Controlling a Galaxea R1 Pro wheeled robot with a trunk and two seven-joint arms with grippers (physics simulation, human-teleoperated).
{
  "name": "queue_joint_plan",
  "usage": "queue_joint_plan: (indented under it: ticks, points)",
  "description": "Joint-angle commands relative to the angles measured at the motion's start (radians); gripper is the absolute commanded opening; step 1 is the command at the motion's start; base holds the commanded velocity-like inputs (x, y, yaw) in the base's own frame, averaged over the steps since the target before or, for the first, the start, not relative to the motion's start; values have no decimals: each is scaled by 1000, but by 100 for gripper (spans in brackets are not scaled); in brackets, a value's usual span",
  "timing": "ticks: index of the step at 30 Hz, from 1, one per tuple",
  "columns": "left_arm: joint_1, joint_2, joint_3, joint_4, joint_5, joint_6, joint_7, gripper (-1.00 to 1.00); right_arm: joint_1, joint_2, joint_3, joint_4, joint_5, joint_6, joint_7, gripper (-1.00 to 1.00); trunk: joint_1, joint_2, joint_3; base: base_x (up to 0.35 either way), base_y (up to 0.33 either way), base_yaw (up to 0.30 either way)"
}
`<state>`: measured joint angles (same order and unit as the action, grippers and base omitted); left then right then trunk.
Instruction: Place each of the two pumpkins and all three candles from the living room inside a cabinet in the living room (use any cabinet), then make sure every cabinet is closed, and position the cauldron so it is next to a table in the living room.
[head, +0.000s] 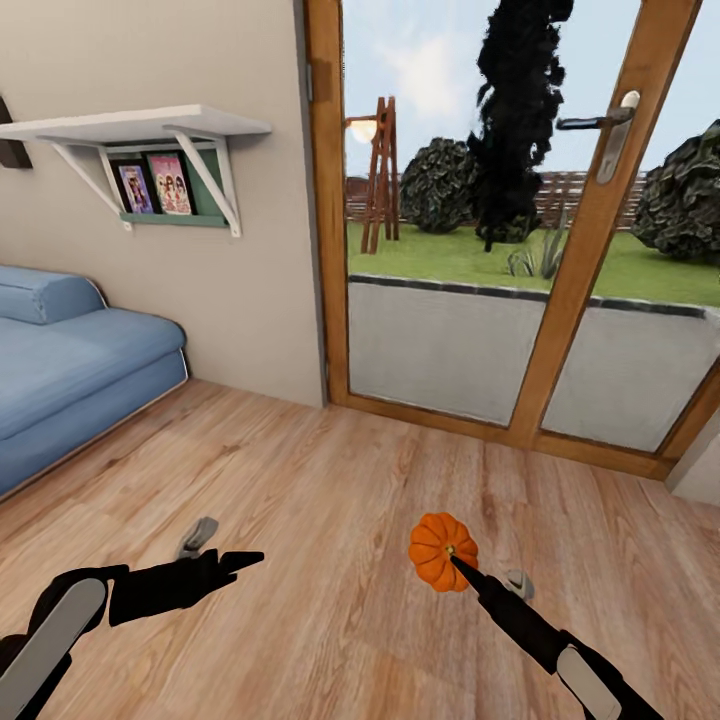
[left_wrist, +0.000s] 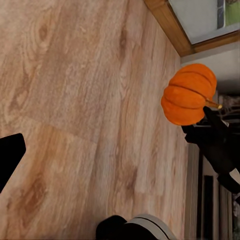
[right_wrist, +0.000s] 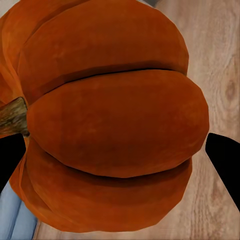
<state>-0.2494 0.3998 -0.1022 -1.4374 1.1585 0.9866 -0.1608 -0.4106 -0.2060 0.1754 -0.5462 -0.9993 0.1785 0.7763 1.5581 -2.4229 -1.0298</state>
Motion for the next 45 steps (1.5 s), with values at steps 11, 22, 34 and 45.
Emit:
queue_joint_plan:
  ticks: [11,22,34,45]
  points:
    - [-1,1,-1,-2,-8,2,-14,100,0,-1,4,0,-10,9,0,-100,-8,14,-3,0,0,-80]
    - [-1,1,0,-3,-8,2,-14,100,0,-1,4,0,-10,10,0,-100,-27,49,-2,0,0,-138]
    - [-1,1,0,-2,-9,2,-14,100,0,-1,4,0,-10,8,1,-100,-73,133,24,0,0,-98]
    - [-1,1,0,-2,-8,2,-14,100,0,-1,4,0,-10,9,1,-100,-115,210,58,0,0,-2]
